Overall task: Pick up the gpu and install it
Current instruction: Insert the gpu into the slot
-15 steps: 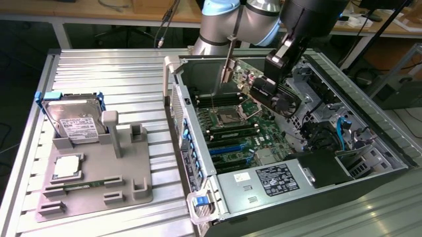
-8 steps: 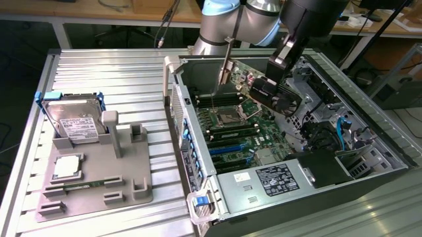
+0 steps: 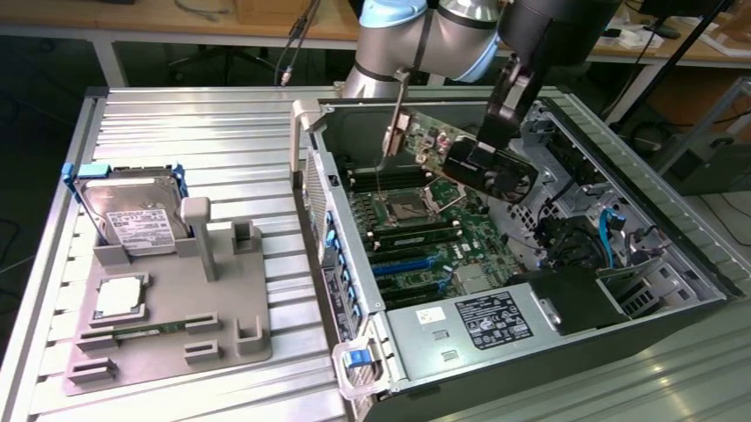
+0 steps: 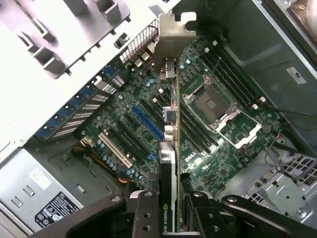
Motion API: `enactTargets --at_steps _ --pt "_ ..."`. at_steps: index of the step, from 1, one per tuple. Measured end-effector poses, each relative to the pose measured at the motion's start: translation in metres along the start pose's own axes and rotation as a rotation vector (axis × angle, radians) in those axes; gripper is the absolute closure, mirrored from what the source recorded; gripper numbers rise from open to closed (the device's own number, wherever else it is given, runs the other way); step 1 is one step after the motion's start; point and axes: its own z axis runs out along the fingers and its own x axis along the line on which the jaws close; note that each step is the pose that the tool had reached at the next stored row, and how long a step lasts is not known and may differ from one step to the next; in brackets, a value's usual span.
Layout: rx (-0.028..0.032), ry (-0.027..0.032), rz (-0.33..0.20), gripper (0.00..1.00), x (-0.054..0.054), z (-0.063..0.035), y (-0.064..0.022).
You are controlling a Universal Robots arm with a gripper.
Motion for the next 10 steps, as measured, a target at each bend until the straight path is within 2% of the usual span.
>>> enactTargets --at_steps 3,10 --pt "-0.0029 0.0004 -0.072 0.73 0.0000 0.0000 0.0000" --pt "-0.0080 0.0011 -0.201 0.73 0.0000 0.0000 0.0000"
